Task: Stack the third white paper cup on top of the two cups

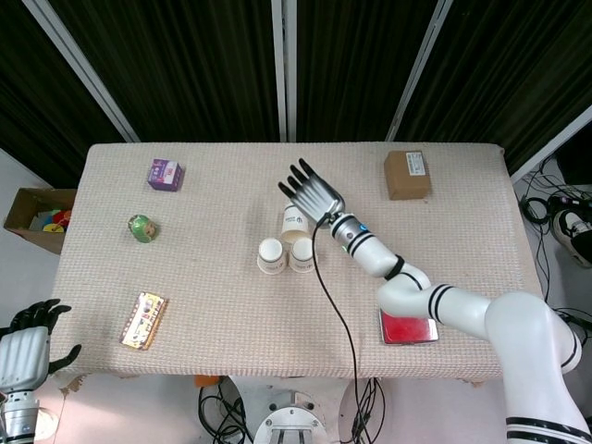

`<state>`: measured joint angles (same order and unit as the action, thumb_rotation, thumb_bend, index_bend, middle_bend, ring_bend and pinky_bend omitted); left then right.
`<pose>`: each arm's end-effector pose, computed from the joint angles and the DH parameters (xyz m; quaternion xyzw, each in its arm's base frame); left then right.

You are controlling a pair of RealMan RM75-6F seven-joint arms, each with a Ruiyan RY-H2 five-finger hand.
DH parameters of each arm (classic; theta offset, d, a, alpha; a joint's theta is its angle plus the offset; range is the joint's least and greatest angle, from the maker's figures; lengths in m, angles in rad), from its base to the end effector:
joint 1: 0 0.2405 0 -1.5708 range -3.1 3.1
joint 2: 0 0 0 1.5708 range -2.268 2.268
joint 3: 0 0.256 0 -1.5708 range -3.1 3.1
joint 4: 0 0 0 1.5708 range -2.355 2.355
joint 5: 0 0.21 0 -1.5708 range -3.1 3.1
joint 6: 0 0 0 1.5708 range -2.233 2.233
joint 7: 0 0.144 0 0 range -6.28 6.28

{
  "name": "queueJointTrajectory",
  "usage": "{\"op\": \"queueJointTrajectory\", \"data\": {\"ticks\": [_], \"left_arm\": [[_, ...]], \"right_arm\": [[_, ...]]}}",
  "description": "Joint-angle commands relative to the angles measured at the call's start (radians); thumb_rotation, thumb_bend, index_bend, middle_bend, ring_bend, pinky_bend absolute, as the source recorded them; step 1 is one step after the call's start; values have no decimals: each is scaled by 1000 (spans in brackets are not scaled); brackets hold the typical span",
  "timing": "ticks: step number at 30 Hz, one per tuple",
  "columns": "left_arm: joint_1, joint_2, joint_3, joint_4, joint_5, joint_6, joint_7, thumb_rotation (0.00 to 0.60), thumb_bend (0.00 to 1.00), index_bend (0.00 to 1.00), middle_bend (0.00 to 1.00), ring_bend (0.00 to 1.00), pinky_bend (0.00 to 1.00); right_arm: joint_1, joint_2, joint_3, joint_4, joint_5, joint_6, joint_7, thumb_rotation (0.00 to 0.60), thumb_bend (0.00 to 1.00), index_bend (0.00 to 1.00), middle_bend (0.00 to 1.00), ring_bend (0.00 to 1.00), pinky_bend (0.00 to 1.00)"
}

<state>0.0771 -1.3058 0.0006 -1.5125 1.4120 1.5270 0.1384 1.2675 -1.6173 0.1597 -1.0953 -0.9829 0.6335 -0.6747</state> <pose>-0.3473 0.1155 0.1096 -0.5487 -0.4414 -0.2997 0.6436 -0.0224 -0.4488 -0.0336 0.8662 -0.0719 0.2433 0.4305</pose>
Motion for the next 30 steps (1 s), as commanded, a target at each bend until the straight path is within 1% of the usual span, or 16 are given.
{"op": "queueJointTrajectory", "data": {"ticks": [1, 5, 7, 11, 15, 19, 24, 26, 30], "left_arm": [[1, -2, 0, 5, -2, -3, -5, 600, 187, 285, 188, 139, 169], [1, -4, 0, 11, -3, -5, -12, 600, 187, 285, 188, 139, 169], [2, -4, 0, 15, -4, -6, -16, 600, 187, 285, 188, 139, 169], [5, -6, 1, 22, -6, -7, -26, 600, 187, 285, 188, 139, 169], [7, -9, 1, 31, -7, -7, -34, 600, 187, 285, 188, 139, 169], [7, -11, 1, 35, -4, -8, -39, 600, 187, 285, 188, 139, 169], [5, -14, 1, 38, -3, -13, -40, 600, 187, 285, 188, 139, 169], [5, -15, 0, 38, -2, -12, -40, 600, 187, 285, 188, 139, 169], [7, -14, 0, 36, -2, -9, -36, 600, 187, 285, 188, 139, 169]], "right_arm": [[14, -34, 43, 22, 104, -41, 51, 600, 78, 79, 163, 0, 0], [29, -50, 83, 19, 224, -59, 87, 600, 95, 53, 162, 0, 0], [37, -52, 92, 17, 277, -64, 97, 600, 86, 50, 163, 0, 0], [50, -46, 92, 10, 365, -74, 109, 600, 79, 38, 164, 0, 0], [65, -24, 79, -12, 471, -103, 126, 600, 74, 13, 163, 0, 0], [81, 6, 64, -38, 551, -125, 148, 600, 67, 0, 160, 0, 0], [102, 32, 31, -52, 601, -136, 165, 600, 48, 0, 160, 0, 0], [112, 33, 12, -45, 614, -134, 165, 600, 46, 0, 160, 0, 0], [127, 22, -7, -20, 637, -152, 185, 600, 47, 0, 160, 0, 0]]}}
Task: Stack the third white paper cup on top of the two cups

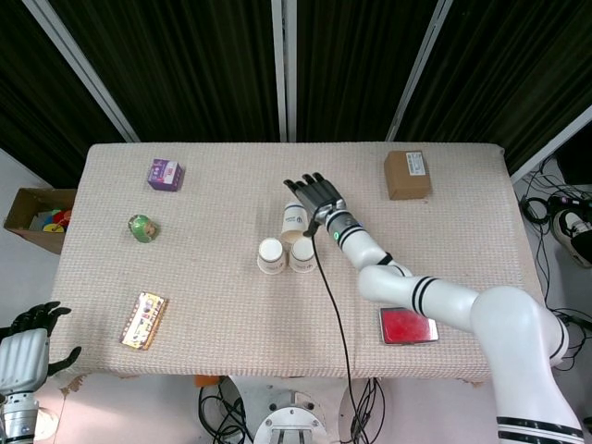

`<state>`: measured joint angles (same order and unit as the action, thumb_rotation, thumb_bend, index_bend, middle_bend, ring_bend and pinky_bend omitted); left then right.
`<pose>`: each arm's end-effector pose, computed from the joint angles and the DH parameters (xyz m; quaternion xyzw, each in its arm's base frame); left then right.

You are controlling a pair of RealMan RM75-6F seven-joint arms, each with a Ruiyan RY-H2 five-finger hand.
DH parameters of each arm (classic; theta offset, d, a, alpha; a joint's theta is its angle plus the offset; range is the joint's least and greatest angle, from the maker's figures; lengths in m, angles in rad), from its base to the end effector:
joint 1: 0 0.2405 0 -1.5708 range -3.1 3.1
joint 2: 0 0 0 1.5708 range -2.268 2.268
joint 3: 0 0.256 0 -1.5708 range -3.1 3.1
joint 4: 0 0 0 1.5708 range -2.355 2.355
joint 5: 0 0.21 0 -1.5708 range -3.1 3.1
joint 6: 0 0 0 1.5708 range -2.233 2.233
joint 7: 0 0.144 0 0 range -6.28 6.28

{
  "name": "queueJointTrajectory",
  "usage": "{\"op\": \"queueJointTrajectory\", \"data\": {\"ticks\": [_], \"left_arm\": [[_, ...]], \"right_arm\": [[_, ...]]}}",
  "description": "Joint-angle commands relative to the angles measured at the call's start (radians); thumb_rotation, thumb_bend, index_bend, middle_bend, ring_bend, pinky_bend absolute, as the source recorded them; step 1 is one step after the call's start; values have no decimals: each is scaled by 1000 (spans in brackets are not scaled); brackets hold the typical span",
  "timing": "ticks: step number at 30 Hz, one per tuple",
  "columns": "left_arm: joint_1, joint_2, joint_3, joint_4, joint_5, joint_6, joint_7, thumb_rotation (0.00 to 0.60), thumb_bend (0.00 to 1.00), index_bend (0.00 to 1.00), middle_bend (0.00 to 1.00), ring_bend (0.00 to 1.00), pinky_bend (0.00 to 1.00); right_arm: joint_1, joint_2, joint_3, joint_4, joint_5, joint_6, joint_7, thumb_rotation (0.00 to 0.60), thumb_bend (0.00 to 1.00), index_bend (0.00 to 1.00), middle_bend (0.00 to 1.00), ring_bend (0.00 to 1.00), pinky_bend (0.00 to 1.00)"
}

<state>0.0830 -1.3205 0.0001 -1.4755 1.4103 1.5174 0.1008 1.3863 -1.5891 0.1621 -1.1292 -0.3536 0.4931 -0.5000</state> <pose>-0.3540 0.1130 0.1069 -0.5441 -0.4495 -0.3008 0.6414 -0.0162 -0.4576 -0.0376 0.7935 -0.4044 0.2617 0.3720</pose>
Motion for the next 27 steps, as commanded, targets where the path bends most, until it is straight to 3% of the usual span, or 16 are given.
{"op": "queueJointTrajectory", "data": {"ticks": [1, 17, 21, 27], "left_arm": [[1, 2, 0, -3, -2, 1, 3, 600, 187, 285, 188, 139, 169], [-4, 15, -4, -23, -15, -14, 30, 600, 187, 285, 188, 139, 169], [0, 23, -5, -30, -19, -8, 34, 600, 187, 285, 188, 139, 169], [4, 26, -3, -36, -24, -8, 37, 600, 187, 285, 188, 139, 169]], "right_arm": [[11, -12, -13, 25, 10, -20, 19, 600, 47, 0, 160, 0, 0], [36, -127, -37, 256, -32, -164, 158, 600, 57, 0, 163, 0, 0], [48, -160, -41, 324, -39, -218, 199, 600, 122, 1, 176, 0, 0], [41, -202, -17, 402, -96, -272, 281, 600, 207, 125, 269, 0, 0]]}}
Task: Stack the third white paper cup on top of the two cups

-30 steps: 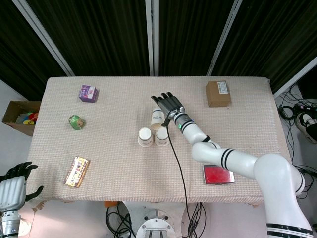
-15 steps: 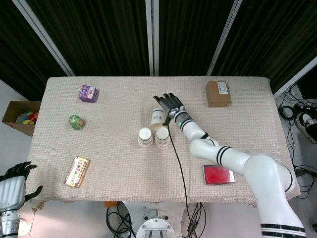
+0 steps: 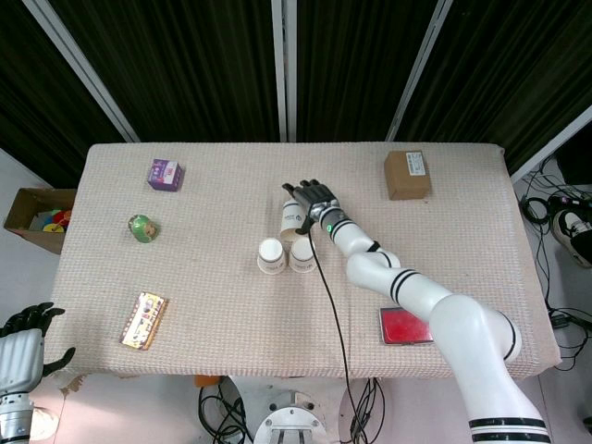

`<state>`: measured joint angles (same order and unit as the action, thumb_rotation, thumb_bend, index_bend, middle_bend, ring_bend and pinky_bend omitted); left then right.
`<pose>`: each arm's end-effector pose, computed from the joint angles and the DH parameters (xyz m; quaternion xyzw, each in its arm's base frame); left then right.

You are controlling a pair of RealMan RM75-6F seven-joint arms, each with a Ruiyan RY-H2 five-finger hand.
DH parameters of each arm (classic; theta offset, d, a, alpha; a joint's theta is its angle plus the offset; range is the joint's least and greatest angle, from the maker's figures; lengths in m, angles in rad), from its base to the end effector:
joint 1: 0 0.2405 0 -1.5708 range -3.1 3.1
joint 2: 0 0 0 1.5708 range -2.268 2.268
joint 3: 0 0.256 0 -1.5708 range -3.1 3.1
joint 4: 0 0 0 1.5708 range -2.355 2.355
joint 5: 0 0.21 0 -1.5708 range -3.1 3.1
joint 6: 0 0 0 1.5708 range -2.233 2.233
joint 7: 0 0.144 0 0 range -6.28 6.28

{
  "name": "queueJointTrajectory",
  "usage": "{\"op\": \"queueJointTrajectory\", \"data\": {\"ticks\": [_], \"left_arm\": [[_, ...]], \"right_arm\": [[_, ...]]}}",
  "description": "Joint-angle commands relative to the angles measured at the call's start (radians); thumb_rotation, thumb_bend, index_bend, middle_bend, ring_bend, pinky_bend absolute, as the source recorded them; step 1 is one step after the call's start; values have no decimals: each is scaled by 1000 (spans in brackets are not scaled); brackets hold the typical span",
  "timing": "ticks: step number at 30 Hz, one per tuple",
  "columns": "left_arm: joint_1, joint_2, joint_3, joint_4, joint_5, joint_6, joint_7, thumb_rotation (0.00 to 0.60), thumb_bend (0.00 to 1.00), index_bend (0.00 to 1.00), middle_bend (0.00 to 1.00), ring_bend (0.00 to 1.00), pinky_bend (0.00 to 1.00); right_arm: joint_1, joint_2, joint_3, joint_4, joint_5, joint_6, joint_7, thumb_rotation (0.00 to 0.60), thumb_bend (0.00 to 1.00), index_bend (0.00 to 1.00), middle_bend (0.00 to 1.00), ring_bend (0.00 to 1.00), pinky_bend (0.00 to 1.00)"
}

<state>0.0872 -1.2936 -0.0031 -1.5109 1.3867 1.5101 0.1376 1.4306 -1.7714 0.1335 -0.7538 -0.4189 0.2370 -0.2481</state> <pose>-0.3543 0.1115 0.1133 -0.5431 -0.4494 -0.2835 0.6501 -0.0249 -0.4804 -0.0745 0.7756 -0.4738 0.2437 0.3384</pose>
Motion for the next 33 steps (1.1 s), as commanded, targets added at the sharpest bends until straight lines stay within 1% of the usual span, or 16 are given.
{"op": "queueJointTrajectory", "data": {"ticks": [1, 4, 6, 9, 12, 13, 15, 17, 19, 21, 23, 26, 30, 33], "left_arm": [[0, -1, 1, -2, 1, -1, 1, 600, 187, 285, 188, 139, 169], [0, 0, 2, -2, 2, 0, 2, 600, 187, 285, 188, 139, 169], [0, 0, 2, -2, 5, 1, 3, 600, 187, 285, 188, 139, 169], [-2, 1, 1, -3, 10, 2, 4, 600, 187, 285, 188, 139, 169], [-5, 1, 2, -1, 21, 6, -1, 600, 188, 285, 188, 139, 169], [-6, 0, 2, 2, 25, 7, -4, 600, 188, 285, 188, 139, 169], [-10, -3, 1, 7, 30, 4, -7, 600, 187, 285, 188, 139, 169], [-18, -7, 0, 14, 36, -4, -13, 600, 187, 285, 188, 139, 169], [-26, -11, 0, 21, 47, -8, -18, 600, 187, 285, 188, 139, 169], [-31, -14, 1, 27, 55, -9, -24, 600, 187, 285, 188, 139, 169], [-33, -15, 0, 33, 59, -8, -30, 600, 188, 285, 188, 139, 169], [-34, -18, 2, 42, 64, -9, -39, 600, 188, 285, 188, 139, 169], [-37, -25, 7, 53, 71, -12, -50, 600, 187, 285, 188, 139, 169], [-39, -30, 8, 62, 73, -14, -57, 600, 187, 285, 188, 139, 169]], "right_arm": [[-7, -24, 18, 36, -50, -10, 41, 600, 220, 158, 293, 4, 0], [-27, -12, 43, 25, -99, 13, 77, 600, 231, 216, 330, 27, 7], [-47, 15, 60, -7, -132, 36, 98, 600, 231, 234, 336, 31, 9], [-91, 96, 71, -109, -197, 100, 115, 600, 230, 237, 336, 31, 11], [-158, 212, 60, -273, -250, 197, 116, 600, 226, 237, 336, 31, 11], [-189, 265, 47, -347, -253, 238, 112, 600, 221, 238, 335, 31, 10], [-232, 336, 22, -456, -233, 308, 95, 600, 217, 239, 334, 30, 9], [-277, 401, -4, -576, -186, 392, 73, 600, 212, 240, 332, 30, 10], [-312, 455, -26, -681, -129, 448, 61, 600, 206, 235, 327, 30, 10], [-342, 495, -45, -762, -84, 483, 55, 600, 201, 226, 322, 30, 5], [-364, 520, -62, -810, -57, 509, 48, 600, 197, 215, 315, 30, 0], [-399, 535, -84, -856, -37, 566, 36, 600, 191, 203, 301, 30, 0], [-436, 520, -87, -871, 6, 626, 31, 600, 184, 192, 291, 30, 0], [-450, 486, -80, -854, 40, 630, 28, 600, 181, 167, 275, 25, 0]]}}
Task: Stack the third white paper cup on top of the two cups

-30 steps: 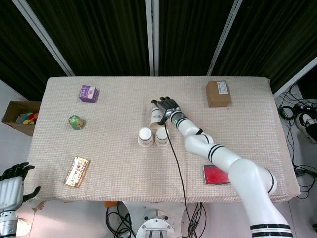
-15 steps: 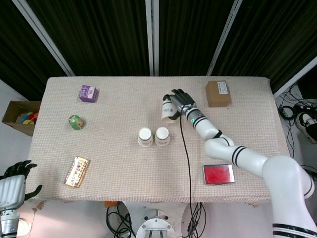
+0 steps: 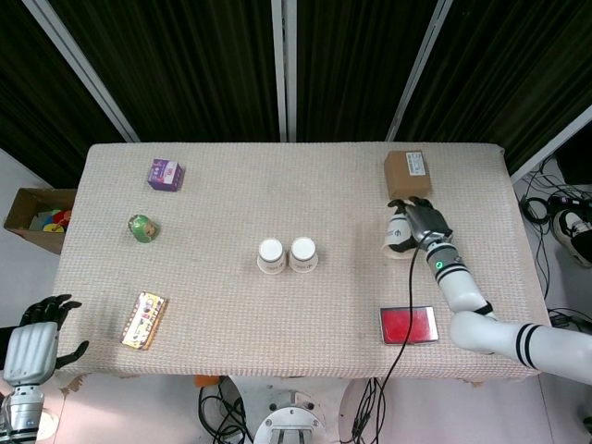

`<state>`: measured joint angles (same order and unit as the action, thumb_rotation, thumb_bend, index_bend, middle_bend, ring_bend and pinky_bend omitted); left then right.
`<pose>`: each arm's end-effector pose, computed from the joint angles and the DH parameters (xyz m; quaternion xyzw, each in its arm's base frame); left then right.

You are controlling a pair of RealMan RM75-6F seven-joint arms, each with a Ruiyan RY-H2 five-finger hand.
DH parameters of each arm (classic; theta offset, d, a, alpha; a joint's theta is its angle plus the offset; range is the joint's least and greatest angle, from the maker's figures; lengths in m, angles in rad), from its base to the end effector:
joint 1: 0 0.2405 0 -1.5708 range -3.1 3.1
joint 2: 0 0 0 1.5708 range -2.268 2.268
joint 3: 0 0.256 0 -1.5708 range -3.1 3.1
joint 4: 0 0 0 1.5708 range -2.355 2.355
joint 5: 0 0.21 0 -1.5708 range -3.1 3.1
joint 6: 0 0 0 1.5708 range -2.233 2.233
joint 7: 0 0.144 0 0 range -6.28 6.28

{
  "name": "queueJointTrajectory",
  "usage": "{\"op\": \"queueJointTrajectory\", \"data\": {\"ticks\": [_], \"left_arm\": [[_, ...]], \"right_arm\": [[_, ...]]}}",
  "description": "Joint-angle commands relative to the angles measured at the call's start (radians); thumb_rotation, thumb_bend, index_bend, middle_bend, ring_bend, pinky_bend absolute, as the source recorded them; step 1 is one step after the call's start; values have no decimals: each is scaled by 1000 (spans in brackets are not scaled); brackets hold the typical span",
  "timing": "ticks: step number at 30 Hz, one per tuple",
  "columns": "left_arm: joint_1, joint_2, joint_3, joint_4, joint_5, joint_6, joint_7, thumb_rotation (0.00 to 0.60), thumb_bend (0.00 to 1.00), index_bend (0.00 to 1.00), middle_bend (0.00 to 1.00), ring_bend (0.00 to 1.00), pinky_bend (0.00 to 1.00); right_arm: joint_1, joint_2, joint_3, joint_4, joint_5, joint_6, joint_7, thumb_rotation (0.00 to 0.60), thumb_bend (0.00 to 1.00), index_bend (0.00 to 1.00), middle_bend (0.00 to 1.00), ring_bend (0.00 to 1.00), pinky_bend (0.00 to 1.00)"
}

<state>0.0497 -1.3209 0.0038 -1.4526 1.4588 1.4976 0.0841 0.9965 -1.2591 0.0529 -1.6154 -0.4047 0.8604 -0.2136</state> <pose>-0.3491 0.1247 0.1033 -0.5714 -0.4352 -0.3148 0.6205 -0.1784 -0.3847 0.0549 0.6218 -0.5727 0.2788 0.4557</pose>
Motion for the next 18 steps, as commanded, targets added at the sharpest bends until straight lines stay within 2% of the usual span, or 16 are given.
{"op": "queueJointTrajectory", "data": {"ticks": [1, 9, 14, 18], "left_arm": [[-2, -5, 2, 7, 2, -2, -6, 600, 187, 285, 188, 139, 169], [0, -2, 3, 21, 4, 3, -21, 600, 188, 285, 188, 139, 169], [8, -2, 5, 28, 1, 9, -33, 600, 187, 285, 188, 139, 169], [11, -3, 7, 27, 2, 14, -33, 600, 187, 285, 188, 139, 169]], "right_arm": [[-19, -45, 5, 19, 29, 1, -7, 600, 181, 154, 266, 22, 0], [-45, -120, 33, 49, -24, 16, -12, 600, 179, 16, 168, 0, 0], [-94, -72, 34, -6, -199, 77, -3, 600, 149, 0, 85, 0, 0], [-114, 21, -4, -48, -364, 26, -9, 600, 99, 0, 70, 0, 0]]}}
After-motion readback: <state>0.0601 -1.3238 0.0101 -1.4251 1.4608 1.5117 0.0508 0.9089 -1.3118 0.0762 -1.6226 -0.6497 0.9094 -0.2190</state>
